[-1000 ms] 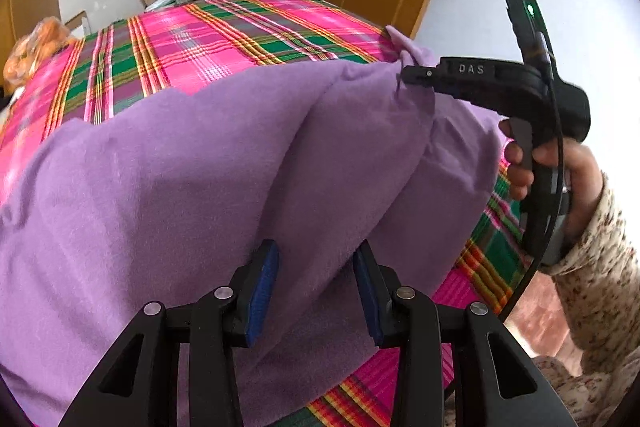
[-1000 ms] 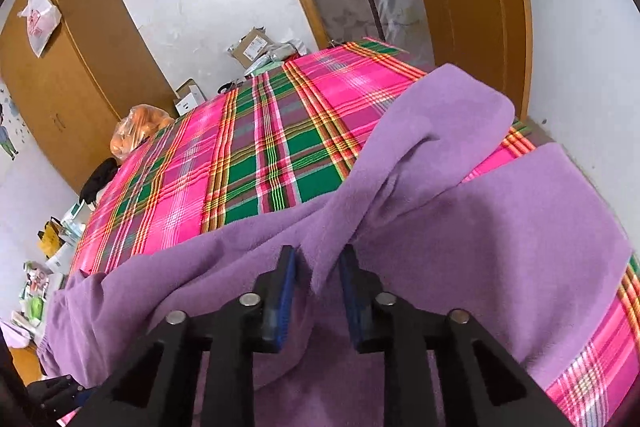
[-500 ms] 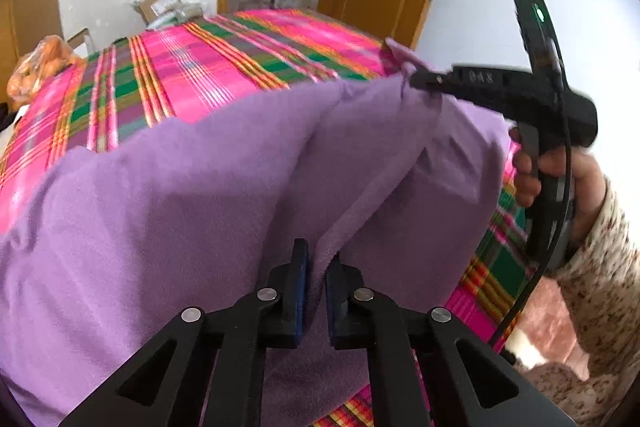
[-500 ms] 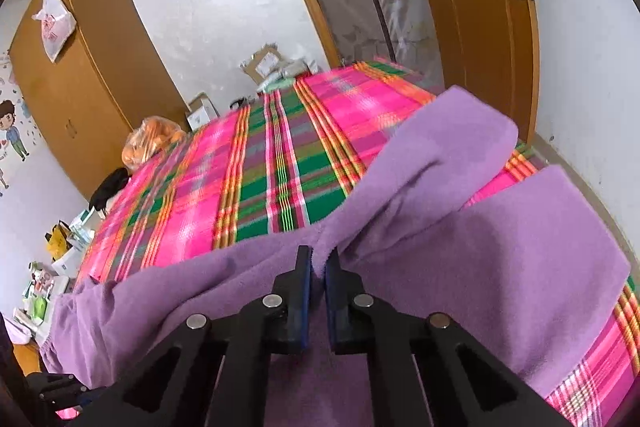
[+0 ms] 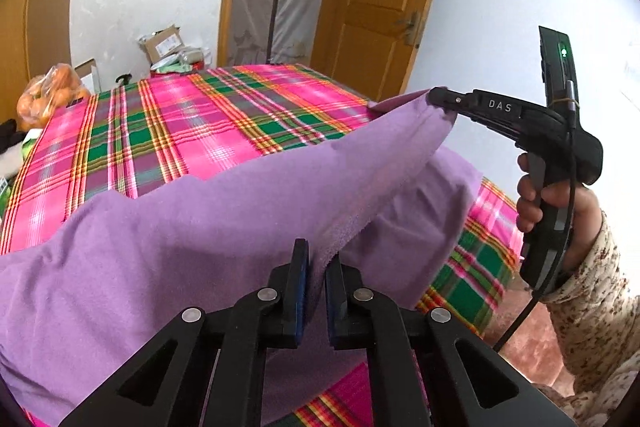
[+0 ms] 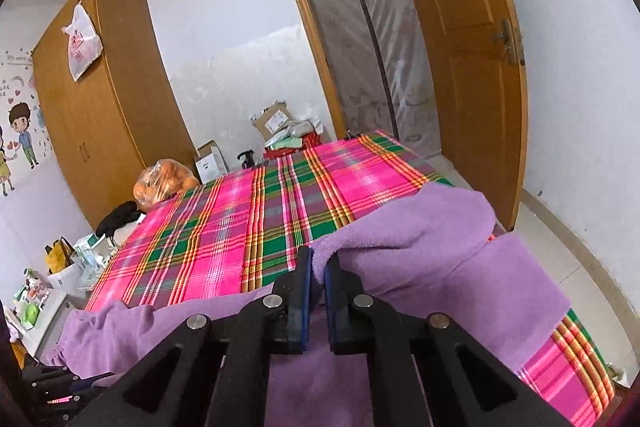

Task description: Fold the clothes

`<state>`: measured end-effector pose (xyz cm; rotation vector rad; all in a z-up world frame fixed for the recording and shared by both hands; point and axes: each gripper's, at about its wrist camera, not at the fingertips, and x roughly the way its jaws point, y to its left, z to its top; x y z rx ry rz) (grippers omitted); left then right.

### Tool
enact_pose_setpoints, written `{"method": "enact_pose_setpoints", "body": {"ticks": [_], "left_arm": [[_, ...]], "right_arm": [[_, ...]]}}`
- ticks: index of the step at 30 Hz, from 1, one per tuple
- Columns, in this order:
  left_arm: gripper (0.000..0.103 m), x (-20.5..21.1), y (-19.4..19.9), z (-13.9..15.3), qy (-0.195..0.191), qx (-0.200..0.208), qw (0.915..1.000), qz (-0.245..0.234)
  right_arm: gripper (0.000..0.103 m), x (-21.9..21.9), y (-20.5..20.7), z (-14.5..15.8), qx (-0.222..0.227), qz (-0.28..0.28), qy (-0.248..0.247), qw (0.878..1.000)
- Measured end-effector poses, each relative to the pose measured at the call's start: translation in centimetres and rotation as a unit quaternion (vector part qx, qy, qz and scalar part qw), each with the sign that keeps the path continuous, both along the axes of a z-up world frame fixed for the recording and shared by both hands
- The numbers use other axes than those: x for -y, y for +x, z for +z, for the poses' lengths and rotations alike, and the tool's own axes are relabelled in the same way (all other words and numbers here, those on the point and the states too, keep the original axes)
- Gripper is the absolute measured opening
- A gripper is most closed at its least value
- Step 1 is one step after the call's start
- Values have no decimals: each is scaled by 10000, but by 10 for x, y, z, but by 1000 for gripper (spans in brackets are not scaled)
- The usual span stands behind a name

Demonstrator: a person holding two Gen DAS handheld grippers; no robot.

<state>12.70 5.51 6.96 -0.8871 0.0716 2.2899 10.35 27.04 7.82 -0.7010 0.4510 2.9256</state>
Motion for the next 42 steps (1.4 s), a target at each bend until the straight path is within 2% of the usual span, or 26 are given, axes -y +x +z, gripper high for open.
{"method": "enact_pose_setpoints", "body": {"ticks": [7,21,27,37,42], "left_arm": [[8,-8,13,-5,-149,46,9995,-257],[8,-12,14,-42,-500,602,9960,-424],[8,-17,16,-50,-699,630,9947,-410],[8,-15,17,-55,-727,840,9926,-494],[9,-17,18,-53,-919,881,9898,-643]], "right_arm": [[6,1,24,0,-36,-199,121,9997],[6,-11,40,-62,858,-319,-114,9957],[6,-17,42,-84,1148,-356,-213,9925],[7,-19,49,-100,1373,-322,-191,9898],[8,-16,49,-98,1443,-236,15,9892]]}}
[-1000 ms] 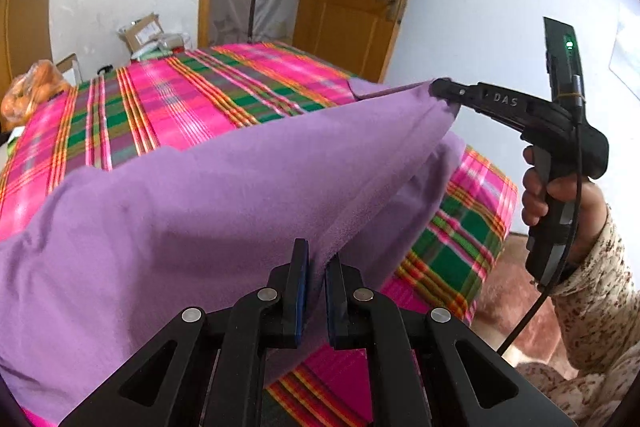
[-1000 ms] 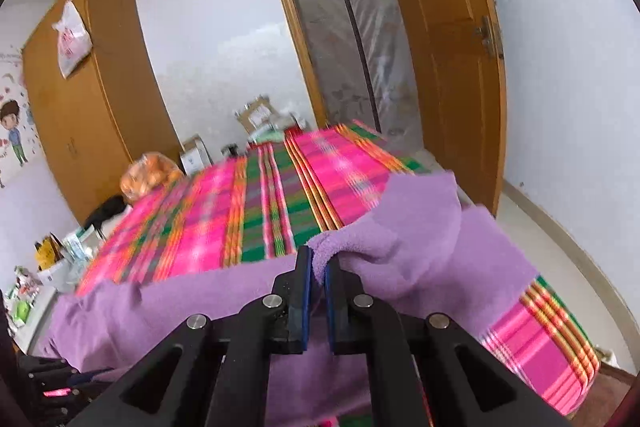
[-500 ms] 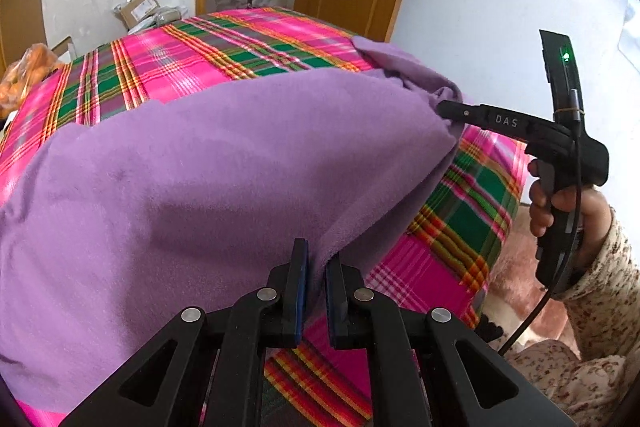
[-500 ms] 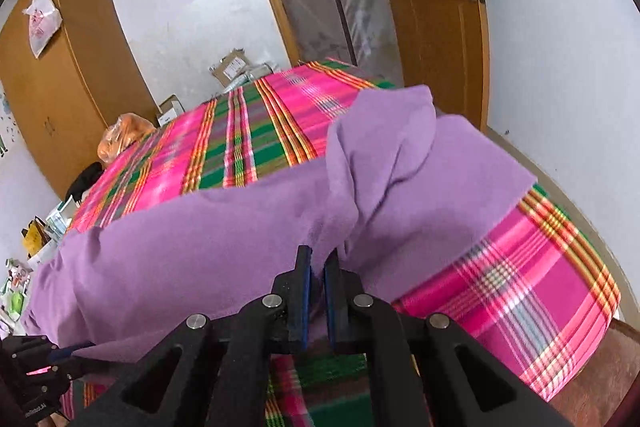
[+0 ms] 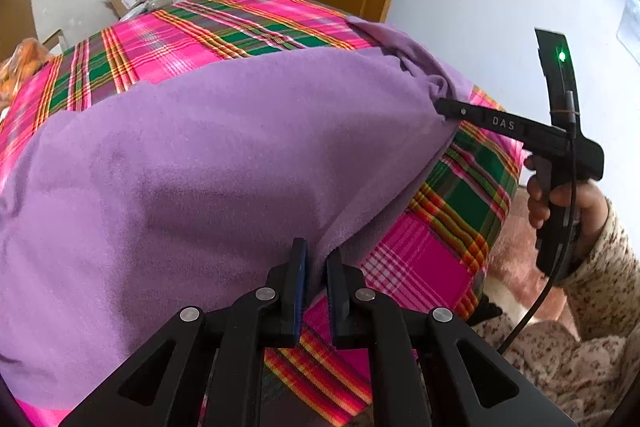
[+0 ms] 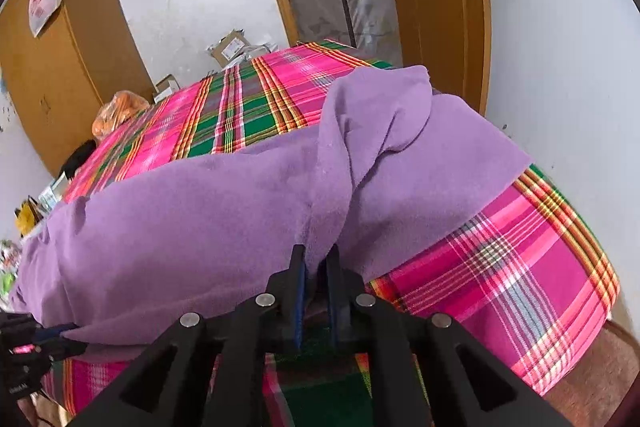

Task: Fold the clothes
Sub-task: 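Open the right gripper and release the folded lilac garment on the bed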

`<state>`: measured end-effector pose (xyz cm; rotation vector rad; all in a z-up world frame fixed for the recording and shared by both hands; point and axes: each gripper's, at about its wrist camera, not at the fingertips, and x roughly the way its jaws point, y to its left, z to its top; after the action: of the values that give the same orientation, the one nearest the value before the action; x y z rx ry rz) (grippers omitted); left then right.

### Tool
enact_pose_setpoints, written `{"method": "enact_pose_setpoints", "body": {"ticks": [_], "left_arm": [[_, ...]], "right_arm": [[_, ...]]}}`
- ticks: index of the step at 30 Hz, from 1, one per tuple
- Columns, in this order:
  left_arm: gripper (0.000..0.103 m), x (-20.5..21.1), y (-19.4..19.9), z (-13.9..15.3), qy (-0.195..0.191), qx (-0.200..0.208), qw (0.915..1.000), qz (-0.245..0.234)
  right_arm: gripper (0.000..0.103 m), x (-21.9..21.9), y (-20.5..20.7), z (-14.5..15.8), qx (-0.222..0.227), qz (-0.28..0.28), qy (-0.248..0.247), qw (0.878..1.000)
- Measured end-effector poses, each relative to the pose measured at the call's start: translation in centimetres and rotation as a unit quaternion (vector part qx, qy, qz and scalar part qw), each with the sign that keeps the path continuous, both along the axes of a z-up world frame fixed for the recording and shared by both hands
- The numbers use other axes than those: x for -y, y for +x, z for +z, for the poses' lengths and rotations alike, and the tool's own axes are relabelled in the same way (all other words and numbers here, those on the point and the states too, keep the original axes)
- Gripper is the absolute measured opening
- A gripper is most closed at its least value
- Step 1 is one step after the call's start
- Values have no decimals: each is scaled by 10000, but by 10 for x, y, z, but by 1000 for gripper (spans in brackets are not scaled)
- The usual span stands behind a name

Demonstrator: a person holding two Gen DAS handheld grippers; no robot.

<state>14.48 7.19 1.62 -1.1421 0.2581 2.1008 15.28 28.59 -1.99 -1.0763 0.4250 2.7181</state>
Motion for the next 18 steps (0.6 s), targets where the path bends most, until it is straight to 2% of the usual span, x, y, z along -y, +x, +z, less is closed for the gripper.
{"method": "enact_pose_setpoints", "body": {"ticks": [4,8,13,16,18], "left_arm": [[12,2,-1,3,15,173,9998,-110],[14,5,-9,7,314,433,9986,-62],[14,-1,-17,19,466,304,9984,-87],[22,-4,-25,28,588,269,9979,-101],[22,-8,-32,31,680,329,9971,-112]], "right_arm": [[10,0,1,2,61,101,82,9999],[12,-3,6,7,116,226,27,9997],[13,-10,11,21,-63,364,-44,9993],[13,-18,12,32,-195,336,-55,9992],[13,-25,9,42,-273,277,17,9992]]}}
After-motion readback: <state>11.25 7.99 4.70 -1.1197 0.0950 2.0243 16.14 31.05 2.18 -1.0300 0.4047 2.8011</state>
